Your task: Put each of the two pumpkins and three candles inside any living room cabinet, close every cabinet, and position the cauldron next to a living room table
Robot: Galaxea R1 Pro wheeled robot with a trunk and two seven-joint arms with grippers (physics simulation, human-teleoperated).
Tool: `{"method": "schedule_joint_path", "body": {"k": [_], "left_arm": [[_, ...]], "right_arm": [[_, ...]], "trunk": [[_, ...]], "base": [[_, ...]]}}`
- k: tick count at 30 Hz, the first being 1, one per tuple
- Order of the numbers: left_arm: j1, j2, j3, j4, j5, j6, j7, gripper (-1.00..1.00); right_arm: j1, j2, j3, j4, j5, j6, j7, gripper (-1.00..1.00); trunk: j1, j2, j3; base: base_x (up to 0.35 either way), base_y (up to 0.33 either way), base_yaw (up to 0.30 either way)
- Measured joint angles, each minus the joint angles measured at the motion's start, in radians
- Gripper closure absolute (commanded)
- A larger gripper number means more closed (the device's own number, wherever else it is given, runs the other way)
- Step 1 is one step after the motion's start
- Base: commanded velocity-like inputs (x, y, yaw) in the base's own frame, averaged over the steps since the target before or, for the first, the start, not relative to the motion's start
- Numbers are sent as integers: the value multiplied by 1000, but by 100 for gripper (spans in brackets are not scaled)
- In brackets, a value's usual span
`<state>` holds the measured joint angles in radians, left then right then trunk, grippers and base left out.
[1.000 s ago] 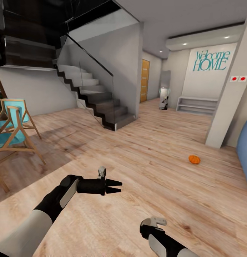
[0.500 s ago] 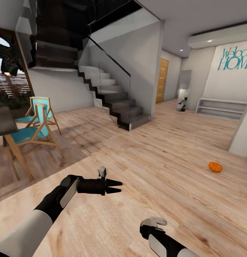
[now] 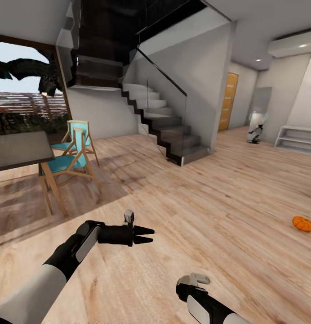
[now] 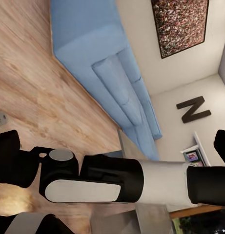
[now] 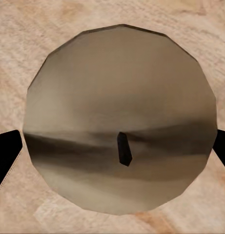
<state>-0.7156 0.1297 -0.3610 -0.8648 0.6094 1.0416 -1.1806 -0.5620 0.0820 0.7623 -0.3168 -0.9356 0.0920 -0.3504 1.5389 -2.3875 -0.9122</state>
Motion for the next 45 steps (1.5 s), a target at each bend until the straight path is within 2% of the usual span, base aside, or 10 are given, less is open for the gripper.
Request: {"method": "schedule_joint_path", "body": {"k": [45], "left_arm": [[0, 2, 0, 2, 0, 0, -1, -100]], "right_arm": [[0, 0, 0, 3, 0, 0, 0, 100]], "trunk": [[0, 0, 0]], "base": [[0, 0, 293]]}}
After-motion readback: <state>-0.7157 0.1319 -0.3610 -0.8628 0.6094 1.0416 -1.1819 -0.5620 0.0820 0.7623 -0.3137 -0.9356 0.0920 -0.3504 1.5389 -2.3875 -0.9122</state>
